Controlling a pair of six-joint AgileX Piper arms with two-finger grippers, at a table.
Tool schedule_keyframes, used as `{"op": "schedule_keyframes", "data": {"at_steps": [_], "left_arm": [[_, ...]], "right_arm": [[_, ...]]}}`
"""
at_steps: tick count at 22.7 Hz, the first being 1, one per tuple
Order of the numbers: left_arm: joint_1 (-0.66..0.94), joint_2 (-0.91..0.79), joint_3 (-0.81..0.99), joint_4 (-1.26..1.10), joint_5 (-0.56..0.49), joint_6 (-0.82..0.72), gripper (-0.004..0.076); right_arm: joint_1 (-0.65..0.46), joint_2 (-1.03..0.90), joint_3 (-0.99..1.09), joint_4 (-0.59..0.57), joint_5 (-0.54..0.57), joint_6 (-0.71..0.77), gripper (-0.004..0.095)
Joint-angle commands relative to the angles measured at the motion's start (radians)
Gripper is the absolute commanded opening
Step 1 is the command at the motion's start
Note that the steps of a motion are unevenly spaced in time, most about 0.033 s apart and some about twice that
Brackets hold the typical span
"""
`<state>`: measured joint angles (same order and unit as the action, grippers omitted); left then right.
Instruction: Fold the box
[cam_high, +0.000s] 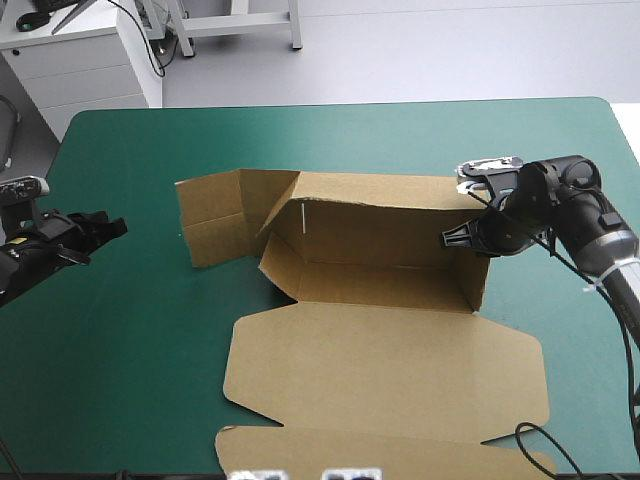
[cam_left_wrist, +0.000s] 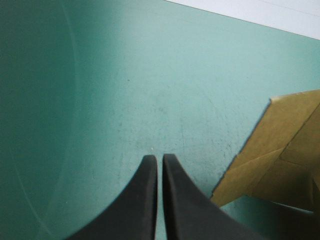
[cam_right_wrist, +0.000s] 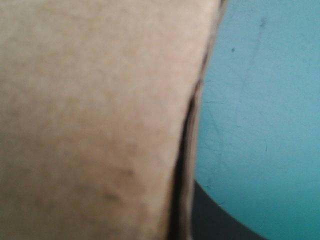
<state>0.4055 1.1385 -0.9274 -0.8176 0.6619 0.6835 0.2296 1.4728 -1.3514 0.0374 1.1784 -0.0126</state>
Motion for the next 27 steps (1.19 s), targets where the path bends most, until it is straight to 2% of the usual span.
{"op": "schedule_keyframes", "data": {"at_steps": [1, 4, 10, 13, 17, 21, 24, 27], "left_arm": [[-0.006, -0.009, -0.025, -0.051, -0.041, -0.009, 0.0016], [-0.006, -0.007, -0.025, -0.051, -0.044, -0.009, 0.0016], [-0.040, -0.007, -0.025, -0.044, -0.067, -0.009, 0.0016], [-0.040, -0.007, -0.025, -0.051, -0.067, -0.009, 0.0015], [-0.040, -0.007, -0.025, -0.051, -0.063, -0.009, 0.0015], [-0.040, -0.007, -0.025, -0.051, -0.063, -0.009, 0.0013], [-0.040, -0.007, -0.025, -0.051, -0.063, -0.009, 0.0012], [-0.040, -0.007, -0.025, -0.051, -0.063, -0.008, 0.0012]], "right_arm": [[-0.008, -0.031, -0.030, 0.065, 0.072, -0.034, -0.0010], [0.002, -0.031, -0.013, 0.168, 0.072, -0.049, -0.0008], [0.039, 0.012, 0.046, 0.105, 0.070, -0.034, -0.0008], [0.039, 0.112, -0.020, 0.049, 0.045, -0.038, -0.0018], [0.039, 0.232, -0.180, 0.047, 0.014, -0.038, -0.0018], [0.039, 0.334, -0.312, 0.047, 0.027, -0.036, -0.0016], [0.039, 0.375, -0.352, 0.054, 0.043, -0.025, 0.0023], [0.039, 0.397, -0.369, 0.067, 0.045, -0.023, 0.0128]]}}
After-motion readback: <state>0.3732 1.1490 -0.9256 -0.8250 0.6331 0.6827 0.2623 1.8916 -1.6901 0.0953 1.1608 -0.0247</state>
